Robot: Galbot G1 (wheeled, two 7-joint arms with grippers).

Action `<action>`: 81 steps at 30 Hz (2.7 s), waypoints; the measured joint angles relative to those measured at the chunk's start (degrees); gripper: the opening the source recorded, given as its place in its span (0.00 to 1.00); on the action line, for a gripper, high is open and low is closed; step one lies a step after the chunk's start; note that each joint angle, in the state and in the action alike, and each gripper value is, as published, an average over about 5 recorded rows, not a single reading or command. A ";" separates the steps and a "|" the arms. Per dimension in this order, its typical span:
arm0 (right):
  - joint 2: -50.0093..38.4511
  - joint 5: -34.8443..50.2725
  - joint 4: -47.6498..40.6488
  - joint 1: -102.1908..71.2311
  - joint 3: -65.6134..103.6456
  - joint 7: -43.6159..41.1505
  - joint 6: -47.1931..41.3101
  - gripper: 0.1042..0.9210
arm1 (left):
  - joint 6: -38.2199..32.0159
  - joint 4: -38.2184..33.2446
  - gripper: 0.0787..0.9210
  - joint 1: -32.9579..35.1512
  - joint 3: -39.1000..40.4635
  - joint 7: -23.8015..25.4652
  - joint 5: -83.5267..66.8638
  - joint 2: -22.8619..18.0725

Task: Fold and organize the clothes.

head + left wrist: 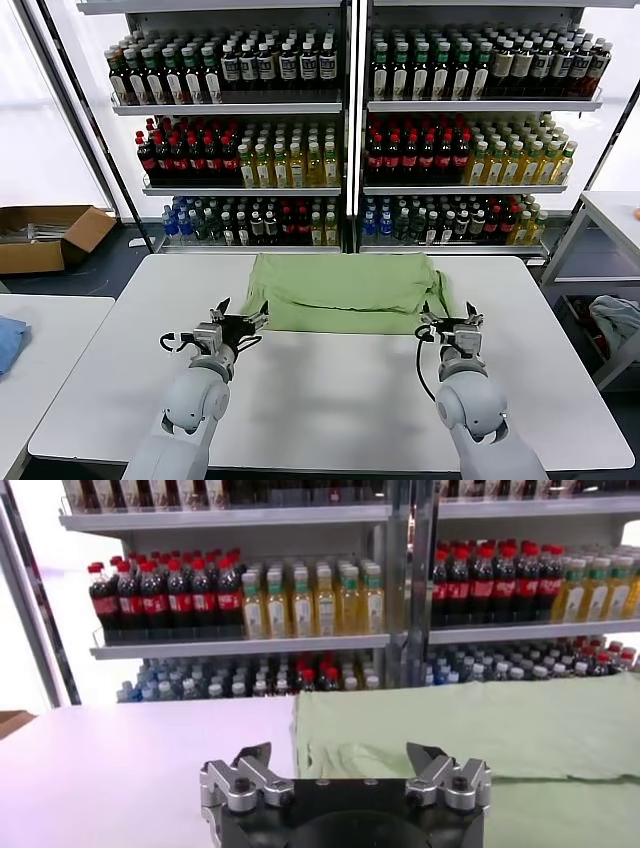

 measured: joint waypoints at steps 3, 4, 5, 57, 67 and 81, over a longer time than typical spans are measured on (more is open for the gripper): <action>0.08 -0.03 -0.79 -0.15 0.36 -0.14 0.27 0.88 | 0.00 0.49 0.88 -0.10 0.05 0.10 0.10 0.15; 0.12 0.00 -1.10 -0.15 0.45 -0.18 0.37 0.88 | 0.00 0.68 0.88 -0.17 0.05 0.12 0.13 0.18; 0.17 0.02 -1.42 -0.14 0.51 -0.22 0.47 0.88 | 0.00 0.89 0.88 -0.24 0.04 0.13 0.16 0.23; 3.00 -0.54 -8.39 -1.63 0.71 -3.87 4.48 0.02 | -0.14 7.38 0.02 0.02 0.61 1.88 4.54 0.72; 3.14 -1.41 -1.17 -5.78 0.42 -3.15 3.98 0.02 | -1.13 3.06 0.01 2.97 0.47 1.42 5.54 1.61; 4.49 -7.09 15.08 -22.03 -0.18 0.94 3.97 0.02 | -2.16 -14.36 0.01 16.26 -2.39 0.34 5.08 5.80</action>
